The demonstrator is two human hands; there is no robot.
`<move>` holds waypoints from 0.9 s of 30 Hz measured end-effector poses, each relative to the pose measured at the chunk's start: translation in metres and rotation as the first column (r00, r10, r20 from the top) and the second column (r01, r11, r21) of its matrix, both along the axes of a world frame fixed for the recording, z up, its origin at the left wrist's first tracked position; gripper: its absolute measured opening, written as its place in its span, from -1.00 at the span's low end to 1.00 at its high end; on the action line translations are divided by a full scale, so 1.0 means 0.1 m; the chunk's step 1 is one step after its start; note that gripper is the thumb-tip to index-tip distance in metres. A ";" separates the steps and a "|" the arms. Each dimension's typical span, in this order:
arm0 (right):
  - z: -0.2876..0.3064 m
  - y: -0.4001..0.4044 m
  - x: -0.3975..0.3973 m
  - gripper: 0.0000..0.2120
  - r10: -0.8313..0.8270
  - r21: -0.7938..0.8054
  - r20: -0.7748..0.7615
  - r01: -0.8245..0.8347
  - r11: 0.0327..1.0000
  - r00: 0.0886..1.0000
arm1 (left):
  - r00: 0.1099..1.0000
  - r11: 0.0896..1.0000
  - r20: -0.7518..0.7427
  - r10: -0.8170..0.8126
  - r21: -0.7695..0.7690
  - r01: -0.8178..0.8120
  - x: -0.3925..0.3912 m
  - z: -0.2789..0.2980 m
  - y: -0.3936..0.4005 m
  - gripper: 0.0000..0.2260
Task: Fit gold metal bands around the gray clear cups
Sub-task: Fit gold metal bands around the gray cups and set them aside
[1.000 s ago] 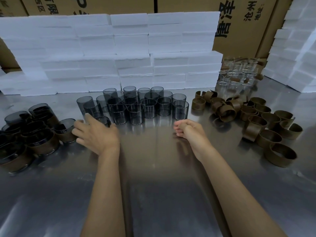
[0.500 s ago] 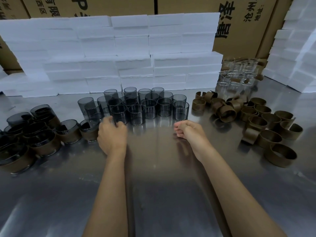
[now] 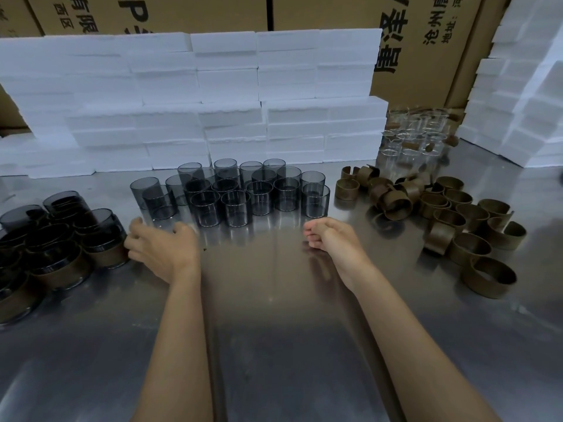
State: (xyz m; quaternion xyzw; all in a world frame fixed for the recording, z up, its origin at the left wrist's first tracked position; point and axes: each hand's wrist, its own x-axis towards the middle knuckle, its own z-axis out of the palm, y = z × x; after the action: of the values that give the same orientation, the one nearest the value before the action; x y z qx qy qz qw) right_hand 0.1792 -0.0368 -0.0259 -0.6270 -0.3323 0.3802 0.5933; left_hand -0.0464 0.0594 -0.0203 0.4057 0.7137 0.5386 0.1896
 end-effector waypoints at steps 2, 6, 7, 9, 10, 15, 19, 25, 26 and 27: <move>0.01 -0.01 0.00 -0.73 0.002 0.004 -0.003 -0.002 1.000 1.000 | 1.000 1.000 0.017 0.016 0.010 -0.016 -0.01 -0.01 0.01 -0.44; 0.01 -0.02 0.01 -0.74 0.006 0.002 0.006 -0.006 1.000 1.000 | 0.999 0.999 0.039 -0.012 0.048 0.010 -0.02 -0.05 0.03 -0.44; 0.00 -0.02 0.01 -0.74 0.003 0.002 0.007 -0.003 1.000 1.000 | 0.999 0.998 0.040 -0.033 0.048 0.031 -0.01 -0.05 0.03 -0.44; 0.00 -0.02 0.00 -0.74 -0.004 0.009 0.005 0.004 1.000 1.000 | 0.996 0.995 0.024 -0.087 0.042 0.086 0.00 -0.07 0.05 -0.44; 0.00 -0.01 0.00 -0.73 -0.007 0.012 0.010 0.007 1.000 1.000 | 0.993 0.993 0.005 -0.115 0.039 0.114 0.01 -0.07 0.07 -0.44; -0.02 0.05 -0.01 -0.74 -0.034 0.006 0.062 0.034 0.999 0.998 | 0.962 0.967 -0.102 -0.254 0.003 0.255 -0.03 -0.10 0.33 -0.45; -0.05 0.08 -0.02 -0.74 -0.061 0.016 0.116 0.059 0.998 0.991 | 0.938 0.955 -0.183 -0.296 -0.058 0.290 -0.11 -0.09 0.60 -0.41; -0.05 0.11 -0.03 -0.74 -0.065 0.016 0.126 0.063 0.998 0.990 | 0.944 0.971 -0.227 -0.238 -0.045 0.234 -0.16 -0.11 0.85 -0.54; -0.05 0.11 -0.03 -0.74 -0.064 0.015 0.127 0.062 0.998 0.990 | 0.946 0.974 -0.236 -0.223 -0.023 0.223 -0.16 -0.11 0.87 -0.60; -0.05 0.11 -0.03 -0.74 -0.063 0.015 0.129 0.061 0.998 0.990 | 0.947 0.976 -0.243 -0.211 0.000 0.217 -0.17 -0.12 0.88 -0.66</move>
State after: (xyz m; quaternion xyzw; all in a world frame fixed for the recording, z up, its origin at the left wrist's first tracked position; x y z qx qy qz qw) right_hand 0.1767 -0.0255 -0.0313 -0.6571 -0.3523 0.3184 0.5853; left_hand -0.0635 0.1478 -0.0328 0.5457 0.6760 0.4709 0.1533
